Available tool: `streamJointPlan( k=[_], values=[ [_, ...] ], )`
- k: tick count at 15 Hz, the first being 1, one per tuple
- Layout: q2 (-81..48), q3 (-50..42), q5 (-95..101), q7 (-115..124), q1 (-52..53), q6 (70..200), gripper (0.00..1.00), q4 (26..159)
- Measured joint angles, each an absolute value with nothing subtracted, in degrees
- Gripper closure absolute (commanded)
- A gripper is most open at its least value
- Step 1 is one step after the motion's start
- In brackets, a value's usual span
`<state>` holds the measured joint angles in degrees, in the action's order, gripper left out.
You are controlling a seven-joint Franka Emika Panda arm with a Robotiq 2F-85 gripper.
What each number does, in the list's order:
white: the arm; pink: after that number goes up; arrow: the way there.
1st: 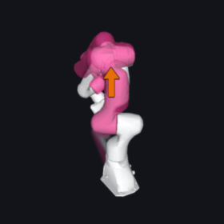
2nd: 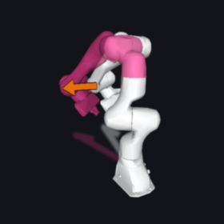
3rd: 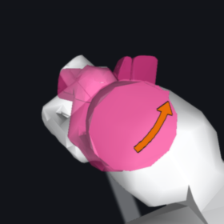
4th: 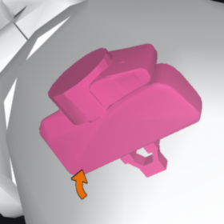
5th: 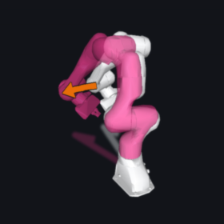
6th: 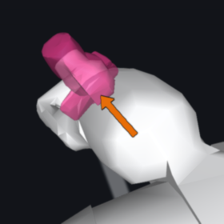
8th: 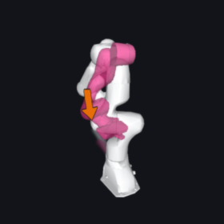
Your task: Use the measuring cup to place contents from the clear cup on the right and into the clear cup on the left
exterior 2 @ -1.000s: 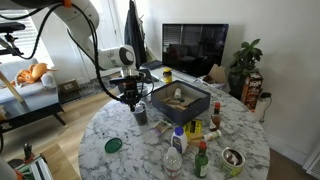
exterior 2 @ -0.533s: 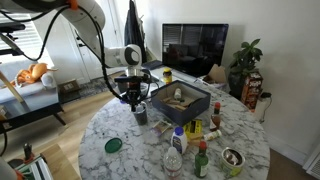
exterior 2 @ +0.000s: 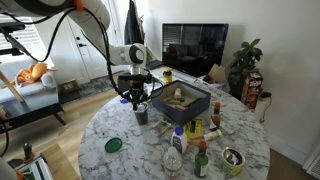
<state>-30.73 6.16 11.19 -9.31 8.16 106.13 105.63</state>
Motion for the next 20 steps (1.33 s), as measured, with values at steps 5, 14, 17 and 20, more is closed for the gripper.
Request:
streamJointPlan(
  k=[5,14,17,20],
  values=[
    [-32.0,6.2,10.2,-11.7,7.8,102.9,0.99,103.3],
    [-32.5,6.2,4.7,-18.8,3.4,102.1,0.99,101.9],
    [-32.2,6.3,2.9,-20.8,2.4,102.1,0.99,101.9],
    [-31.7,6.5,0.3,-23.1,1.2,102.1,0.99,101.9]
  ],
)
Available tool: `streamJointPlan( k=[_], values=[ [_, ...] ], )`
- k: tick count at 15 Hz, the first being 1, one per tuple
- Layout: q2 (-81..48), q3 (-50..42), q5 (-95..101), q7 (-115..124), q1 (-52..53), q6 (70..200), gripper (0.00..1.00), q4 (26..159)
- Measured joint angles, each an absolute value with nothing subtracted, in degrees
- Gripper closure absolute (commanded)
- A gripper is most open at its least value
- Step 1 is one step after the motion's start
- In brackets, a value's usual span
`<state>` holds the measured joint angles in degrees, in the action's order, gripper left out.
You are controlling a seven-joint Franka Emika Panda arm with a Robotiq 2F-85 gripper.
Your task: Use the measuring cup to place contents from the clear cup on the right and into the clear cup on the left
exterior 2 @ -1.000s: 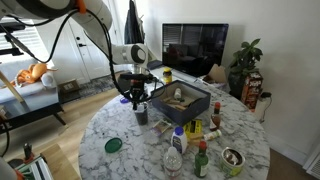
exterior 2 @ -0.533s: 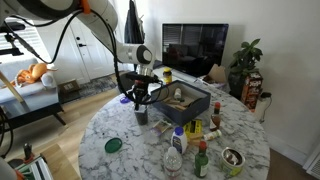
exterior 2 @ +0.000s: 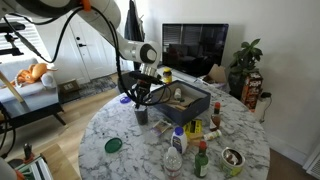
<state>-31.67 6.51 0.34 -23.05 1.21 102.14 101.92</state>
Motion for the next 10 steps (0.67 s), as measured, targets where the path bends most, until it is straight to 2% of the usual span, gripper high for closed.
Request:
streamJointPlan(
  k=[10],
  values=[
    [-29.0,7.5,-8.3,-31.0,-2.1,102.1,0.99,102.6]
  ],
)
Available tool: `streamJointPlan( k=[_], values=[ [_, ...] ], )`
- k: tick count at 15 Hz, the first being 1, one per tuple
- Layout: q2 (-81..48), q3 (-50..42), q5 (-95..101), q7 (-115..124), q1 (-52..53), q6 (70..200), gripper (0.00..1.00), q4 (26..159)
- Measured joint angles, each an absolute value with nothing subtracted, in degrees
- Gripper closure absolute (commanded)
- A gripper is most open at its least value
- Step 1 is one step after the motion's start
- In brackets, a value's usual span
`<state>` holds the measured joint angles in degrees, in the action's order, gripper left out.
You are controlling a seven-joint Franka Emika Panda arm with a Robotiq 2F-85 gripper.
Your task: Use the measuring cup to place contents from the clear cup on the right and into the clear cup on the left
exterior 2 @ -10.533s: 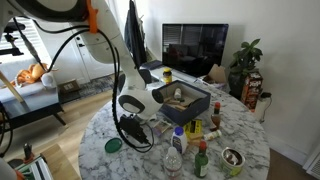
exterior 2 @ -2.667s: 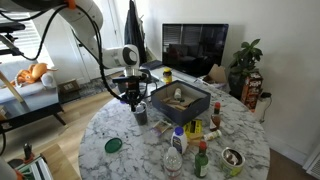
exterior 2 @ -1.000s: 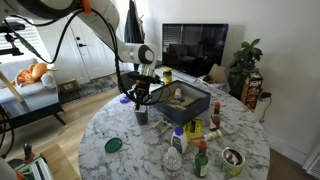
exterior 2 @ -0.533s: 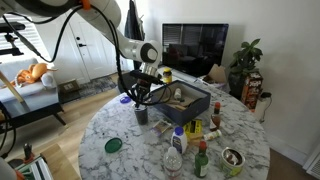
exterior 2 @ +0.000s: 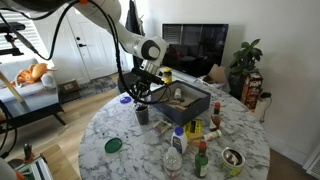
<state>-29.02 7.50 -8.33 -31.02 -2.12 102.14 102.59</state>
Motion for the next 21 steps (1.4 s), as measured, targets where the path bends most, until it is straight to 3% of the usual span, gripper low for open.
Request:
streamJointPlan(
  k=[1,10,21],
  values=[
    [-28.8,7.6,-9.5,-32.1,-2.6,102.1,0.95,102.8],
    [-28.7,8.0,-9.9,-32.3,-2.5,102.5,0.99,101.6],
    [-31.4,10.7,-10.5,-30.2,1.6,102.7,0.99,91.2]
  ],
)
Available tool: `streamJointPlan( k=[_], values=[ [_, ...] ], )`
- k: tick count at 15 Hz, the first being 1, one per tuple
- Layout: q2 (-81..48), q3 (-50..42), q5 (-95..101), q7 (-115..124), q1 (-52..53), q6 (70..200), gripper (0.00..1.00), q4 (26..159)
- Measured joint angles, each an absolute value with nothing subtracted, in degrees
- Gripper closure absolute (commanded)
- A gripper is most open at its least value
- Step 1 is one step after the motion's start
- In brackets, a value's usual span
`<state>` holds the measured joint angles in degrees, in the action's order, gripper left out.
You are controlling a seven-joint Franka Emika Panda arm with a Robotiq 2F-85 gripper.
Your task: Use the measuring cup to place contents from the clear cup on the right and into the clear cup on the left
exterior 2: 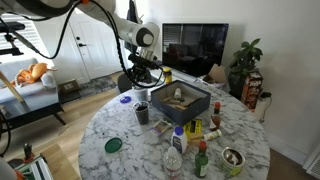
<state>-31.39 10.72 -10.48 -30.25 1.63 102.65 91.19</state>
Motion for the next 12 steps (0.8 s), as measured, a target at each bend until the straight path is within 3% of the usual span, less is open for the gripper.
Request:
streamJointPlan(
  k=[12],
  values=[
    [-43.4,9.8,-1.2,-23.3,7.3,103.1,0.99,73.1]
  ],
)
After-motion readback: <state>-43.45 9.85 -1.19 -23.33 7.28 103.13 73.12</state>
